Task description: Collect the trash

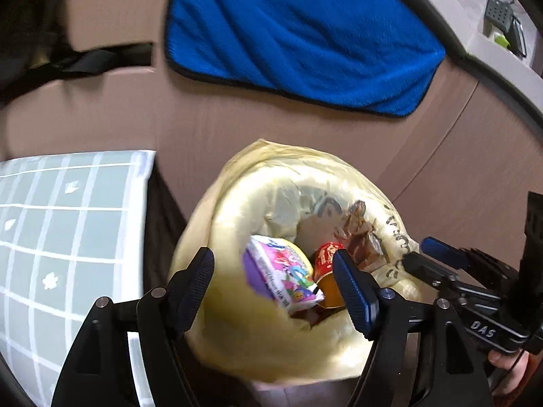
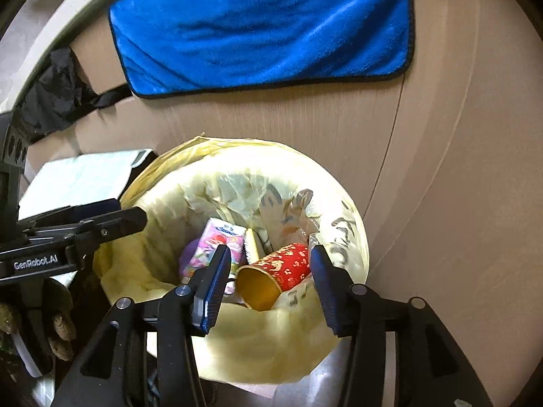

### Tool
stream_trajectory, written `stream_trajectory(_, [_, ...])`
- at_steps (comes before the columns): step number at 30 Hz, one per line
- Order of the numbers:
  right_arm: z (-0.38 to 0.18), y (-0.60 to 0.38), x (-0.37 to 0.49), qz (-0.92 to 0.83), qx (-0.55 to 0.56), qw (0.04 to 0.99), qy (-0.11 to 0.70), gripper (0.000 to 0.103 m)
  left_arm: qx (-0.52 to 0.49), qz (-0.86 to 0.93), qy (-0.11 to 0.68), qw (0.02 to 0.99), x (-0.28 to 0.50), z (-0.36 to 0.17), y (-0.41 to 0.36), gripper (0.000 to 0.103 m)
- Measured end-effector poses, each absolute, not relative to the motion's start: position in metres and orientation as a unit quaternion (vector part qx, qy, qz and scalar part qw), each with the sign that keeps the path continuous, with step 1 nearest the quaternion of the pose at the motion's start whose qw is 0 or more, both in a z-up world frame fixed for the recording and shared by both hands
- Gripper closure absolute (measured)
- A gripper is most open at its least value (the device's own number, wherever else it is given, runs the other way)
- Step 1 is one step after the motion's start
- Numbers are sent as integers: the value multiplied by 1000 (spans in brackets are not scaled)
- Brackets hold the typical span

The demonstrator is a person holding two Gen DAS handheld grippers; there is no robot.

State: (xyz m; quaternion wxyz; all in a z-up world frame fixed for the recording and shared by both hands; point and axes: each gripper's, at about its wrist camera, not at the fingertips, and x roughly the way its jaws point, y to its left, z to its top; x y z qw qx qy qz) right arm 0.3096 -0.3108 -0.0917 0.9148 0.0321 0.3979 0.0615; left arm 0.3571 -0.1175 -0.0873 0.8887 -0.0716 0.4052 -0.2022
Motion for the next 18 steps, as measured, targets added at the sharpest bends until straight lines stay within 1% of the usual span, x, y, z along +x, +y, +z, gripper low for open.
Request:
stream_trajectory(2, [-83, -310, 298, 66, 46, 919, 386, 55, -70, -190, 391, 898, 344, -75, -109, 31])
stream_trajectory(4, [-73, -307, 283, 73, 61, 924, 370, 49, -67, -179, 373, 908, 324, -63, -99, 31])
stream_trajectory(7, [-57, -302, 255, 98, 96, 926, 352, 44, -67, -165, 352, 919, 292, -45, -83, 31])
stream_trajectory(10, [-40, -294, 221, 126, 113, 931, 324, 43, -57, -151, 331, 930, 250, -27, -66, 31])
stream_trajectory(14, [-19, -276, 174, 128, 91, 947, 282, 41, -44, -134, 292, 946, 190, -8, -52, 31])
stream_trajectory(18, [-6, -250, 122, 93, 42, 964, 246, 41, -19, -112, 269, 956, 139, -3, -40, 31])
